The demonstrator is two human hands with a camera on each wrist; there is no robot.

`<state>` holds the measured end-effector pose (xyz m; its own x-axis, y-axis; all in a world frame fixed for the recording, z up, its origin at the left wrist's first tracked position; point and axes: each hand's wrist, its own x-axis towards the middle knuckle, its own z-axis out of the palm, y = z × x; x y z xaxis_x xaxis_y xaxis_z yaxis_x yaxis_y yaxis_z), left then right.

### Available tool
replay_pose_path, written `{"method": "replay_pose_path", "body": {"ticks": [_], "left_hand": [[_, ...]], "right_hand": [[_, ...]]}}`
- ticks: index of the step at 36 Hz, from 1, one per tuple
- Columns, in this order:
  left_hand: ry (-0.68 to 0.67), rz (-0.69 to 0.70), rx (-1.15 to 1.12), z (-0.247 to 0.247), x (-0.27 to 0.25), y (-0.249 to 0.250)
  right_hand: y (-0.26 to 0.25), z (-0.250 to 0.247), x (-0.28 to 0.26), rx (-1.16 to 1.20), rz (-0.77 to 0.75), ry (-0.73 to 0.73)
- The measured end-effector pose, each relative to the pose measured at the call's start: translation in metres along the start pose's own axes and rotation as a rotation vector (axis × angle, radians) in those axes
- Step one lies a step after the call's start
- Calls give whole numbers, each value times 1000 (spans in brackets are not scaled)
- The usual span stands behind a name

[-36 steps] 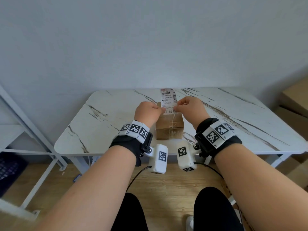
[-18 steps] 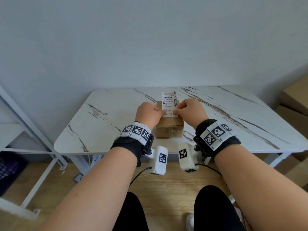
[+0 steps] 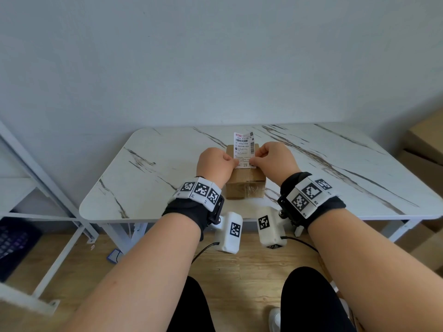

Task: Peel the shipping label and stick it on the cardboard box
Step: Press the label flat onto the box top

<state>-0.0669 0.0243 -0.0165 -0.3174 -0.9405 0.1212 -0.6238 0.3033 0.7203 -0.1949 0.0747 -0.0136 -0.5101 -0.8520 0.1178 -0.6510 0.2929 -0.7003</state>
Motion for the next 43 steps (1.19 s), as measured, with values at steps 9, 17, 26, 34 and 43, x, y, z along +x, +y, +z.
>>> {"method": "replay_pose_path", "body": {"ticks": [9, 17, 26, 34, 43], "left_hand": [[23, 18, 9, 2, -1, 0], [30, 41, 56, 3, -3, 1], [110, 107, 110, 8, -7, 2], [181, 129, 129, 15, -6, -5], [224, 107, 89, 20, -6, -7]], "right_hand": [[-1, 1, -2, -53, -8, 21], [-1, 1, -2, -121, -2, 27], [-2, 1, -6, -224, -34, 26], [-2, 6, -9, -214, -43, 20], [0, 5, -10, -107, 1, -4]]}}
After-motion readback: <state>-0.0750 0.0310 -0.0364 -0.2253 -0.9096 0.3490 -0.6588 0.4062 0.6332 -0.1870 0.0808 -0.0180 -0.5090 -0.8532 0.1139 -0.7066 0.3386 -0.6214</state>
